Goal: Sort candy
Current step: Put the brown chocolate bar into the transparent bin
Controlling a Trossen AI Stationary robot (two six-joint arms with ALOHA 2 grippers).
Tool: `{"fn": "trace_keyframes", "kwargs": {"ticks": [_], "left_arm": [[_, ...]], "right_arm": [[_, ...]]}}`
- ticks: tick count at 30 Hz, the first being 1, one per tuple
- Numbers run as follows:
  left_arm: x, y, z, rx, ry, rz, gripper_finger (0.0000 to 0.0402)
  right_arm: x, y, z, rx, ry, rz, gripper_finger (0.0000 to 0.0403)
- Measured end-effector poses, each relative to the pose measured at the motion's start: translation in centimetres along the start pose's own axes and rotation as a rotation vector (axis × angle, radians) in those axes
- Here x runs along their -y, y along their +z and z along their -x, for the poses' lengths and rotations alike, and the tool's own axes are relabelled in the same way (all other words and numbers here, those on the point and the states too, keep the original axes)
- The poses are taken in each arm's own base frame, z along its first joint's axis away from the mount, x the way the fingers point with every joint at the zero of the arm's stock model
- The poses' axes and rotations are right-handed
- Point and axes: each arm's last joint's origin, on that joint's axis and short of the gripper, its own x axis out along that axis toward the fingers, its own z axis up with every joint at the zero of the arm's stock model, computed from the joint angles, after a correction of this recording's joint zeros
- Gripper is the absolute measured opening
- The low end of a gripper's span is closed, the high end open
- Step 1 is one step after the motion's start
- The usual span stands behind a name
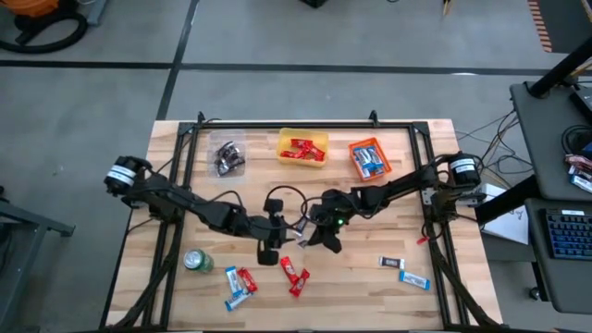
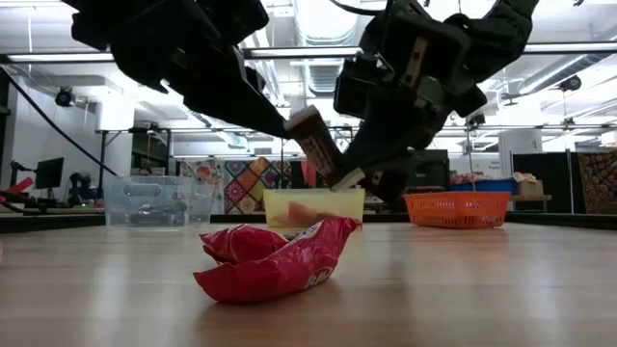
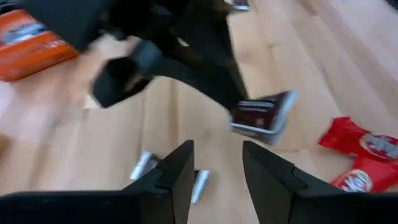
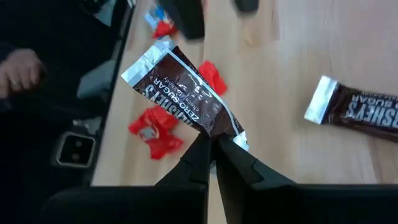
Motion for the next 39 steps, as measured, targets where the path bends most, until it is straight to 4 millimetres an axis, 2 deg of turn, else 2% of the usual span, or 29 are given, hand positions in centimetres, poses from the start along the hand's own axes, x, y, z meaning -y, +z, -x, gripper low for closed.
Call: {"fn": "trace_keyframes", "kwargs": {"ticks": [6,17,20,24,26,33,36,39], "left_arm": [[0.4,-0.1,-0.1,-0.007,-0.125,0.015,0.013],[0.5,0.6,-0.1,0.062,-0.13,0.038,0.013],[0.5,0.6,-0.1,0.068,-0.13,0.038,0.0108],[0.5,0.5,-0.1,0.057,-0.128,0.034,0.0036],[0.4,0.5,-0.1,0.049,-0.127,0.042,0.0012],[0.0,-0.1,0.5,-0.035,-0.066,0.056,0.0008],[-1.2,-0.2,1.6,-0.136,0.05,0.08,0.0004],[-2.9,-0.2,3.2,-0.253,0.24,0.107,0.0007]], "right_arm": [[-0.1,0.2,0.0,0.012,0.02,-0.025,0.0009],[-0.7,1.7,0.1,0.078,0.049,-0.009,0.0009],[-0.8,1.9,0.1,0.082,0.05,-0.003,0.0009],[-0.8,1.9,0.1,0.088,0.04,-0.001,0.0015],[-0.8,1.9,0.1,0.091,0.034,-0.002,0.0029],[-0.1,2.2,0.5,0.101,0.016,-0.018,0.0122],[0.6,2.5,1.0,0.107,-0.007,-0.043,0.0158],[1.5,2.6,1.4,0.103,-0.038,-0.073,0.0182]]}}
